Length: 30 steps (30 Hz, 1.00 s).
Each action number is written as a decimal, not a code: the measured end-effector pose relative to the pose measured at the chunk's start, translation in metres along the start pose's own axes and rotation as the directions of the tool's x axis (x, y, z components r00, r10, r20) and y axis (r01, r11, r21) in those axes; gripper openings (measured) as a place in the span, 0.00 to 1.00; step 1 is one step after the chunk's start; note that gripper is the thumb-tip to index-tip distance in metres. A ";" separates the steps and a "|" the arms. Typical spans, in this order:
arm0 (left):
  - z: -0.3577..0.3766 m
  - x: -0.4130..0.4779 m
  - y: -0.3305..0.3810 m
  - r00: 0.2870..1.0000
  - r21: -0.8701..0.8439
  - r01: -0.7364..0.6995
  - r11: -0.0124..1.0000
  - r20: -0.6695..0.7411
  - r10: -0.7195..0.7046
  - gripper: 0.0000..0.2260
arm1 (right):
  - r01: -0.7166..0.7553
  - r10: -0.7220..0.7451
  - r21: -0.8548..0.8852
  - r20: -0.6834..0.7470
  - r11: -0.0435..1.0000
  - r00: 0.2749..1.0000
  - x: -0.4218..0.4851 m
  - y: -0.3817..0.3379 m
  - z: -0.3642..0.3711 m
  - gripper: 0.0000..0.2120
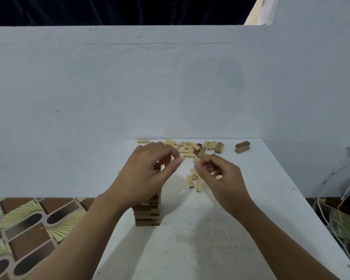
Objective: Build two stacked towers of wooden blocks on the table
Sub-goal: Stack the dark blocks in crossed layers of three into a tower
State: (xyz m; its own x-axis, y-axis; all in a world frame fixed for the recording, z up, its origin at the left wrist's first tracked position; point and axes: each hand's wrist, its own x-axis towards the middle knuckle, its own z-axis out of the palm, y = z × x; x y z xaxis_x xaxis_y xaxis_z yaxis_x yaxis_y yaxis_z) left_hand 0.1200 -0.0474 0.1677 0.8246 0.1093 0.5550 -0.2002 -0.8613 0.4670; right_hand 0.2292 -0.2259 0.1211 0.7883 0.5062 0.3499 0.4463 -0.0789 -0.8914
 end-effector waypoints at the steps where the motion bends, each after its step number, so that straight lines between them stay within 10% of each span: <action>1: 0.006 0.003 0.005 1.000 -0.007 -0.004 1.000 -0.005 0.004 0.07 | 0.002 -0.002 -0.001 -0.024 1.000 1.000 0.000 0.003 -0.006 0.04; 11: 0.121 0.012 0.028 0.957 -0.220 0.289 0.932 0.037 -0.288 0.04 | -0.064 0.043 -0.158 -0.131 0.985 0.990 0.001 0.075 -0.067 0.09; 16: 0.193 -0.001 -0.013 0.912 -0.027 0.393 0.919 0.136 -0.386 0.13 | -0.049 0.058 -0.442 0.007 0.896 0.998 0.003 0.136 -0.071 0.05; 30: 0.261 0.009 -0.069 0.845 0.473 0.309 0.825 0.261 -0.466 0.26 | 0.181 0.142 -0.727 0.359 0.663 0.922 0.046 0.203 -0.034 0.34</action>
State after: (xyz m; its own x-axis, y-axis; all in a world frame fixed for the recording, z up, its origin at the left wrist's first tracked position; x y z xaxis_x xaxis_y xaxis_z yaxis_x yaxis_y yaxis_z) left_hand 0.2791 -0.1164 -0.0397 0.9283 0.3647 0.0721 0.3401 -0.9115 0.2313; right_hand 0.3699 -0.2479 -0.0341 0.6385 0.7641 0.0923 0.7460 -0.5849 -0.3185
